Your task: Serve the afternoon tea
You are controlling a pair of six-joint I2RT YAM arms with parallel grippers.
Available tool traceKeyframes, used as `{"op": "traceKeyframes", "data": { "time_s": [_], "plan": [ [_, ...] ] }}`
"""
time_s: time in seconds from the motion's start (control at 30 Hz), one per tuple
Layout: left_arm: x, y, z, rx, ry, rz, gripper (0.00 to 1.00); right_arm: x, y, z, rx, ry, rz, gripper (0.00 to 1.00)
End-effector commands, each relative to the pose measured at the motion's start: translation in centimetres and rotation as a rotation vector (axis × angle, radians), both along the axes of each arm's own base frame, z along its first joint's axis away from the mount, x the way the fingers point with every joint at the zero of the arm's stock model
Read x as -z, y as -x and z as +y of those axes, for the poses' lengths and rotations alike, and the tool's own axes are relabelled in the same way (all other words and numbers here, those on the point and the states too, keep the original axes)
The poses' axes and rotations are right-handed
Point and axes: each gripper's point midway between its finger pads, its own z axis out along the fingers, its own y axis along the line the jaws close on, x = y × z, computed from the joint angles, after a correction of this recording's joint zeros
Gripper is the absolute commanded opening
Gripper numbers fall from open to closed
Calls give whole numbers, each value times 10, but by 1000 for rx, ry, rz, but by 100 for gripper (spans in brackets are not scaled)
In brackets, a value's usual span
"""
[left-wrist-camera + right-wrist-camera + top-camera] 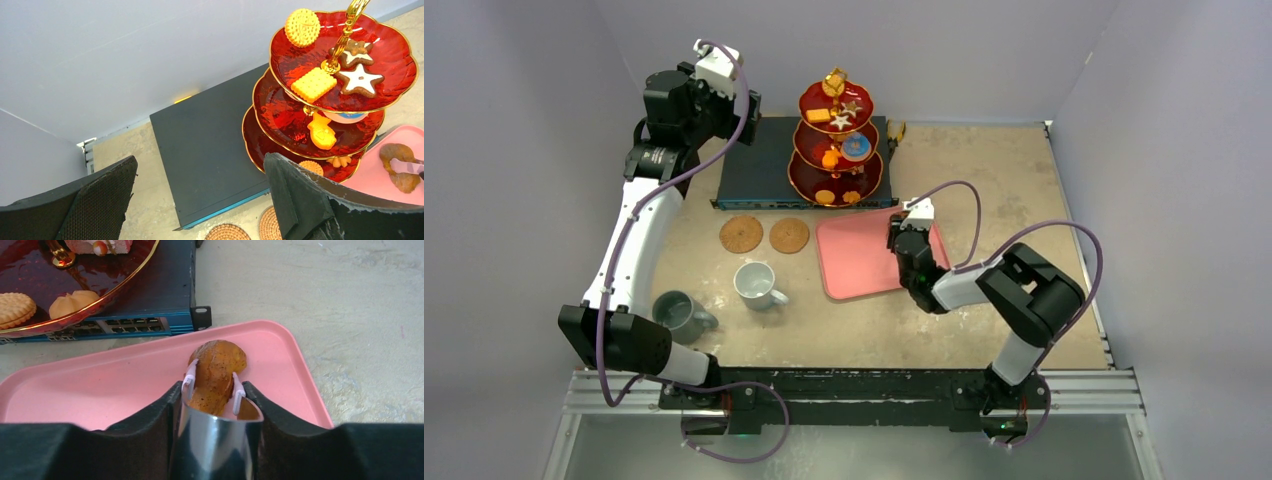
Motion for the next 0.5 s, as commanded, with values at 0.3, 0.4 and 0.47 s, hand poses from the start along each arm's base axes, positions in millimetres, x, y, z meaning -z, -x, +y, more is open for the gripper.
{"op": "traceKeyframes", "data": {
  "time_s": [0.3,0.4,0.47],
  "plan": [
    [-20,7,5,-10,6,-58,99,-84,7,7,-89,-114,-184,29],
    [-17,7,5,-9,6,-53,99,-103,9,16,-143,-135,-211,30],
    [-15,6,5,-11,9,-48,99,-115,7,22,-171,-141,-231,32]
  ]
}}
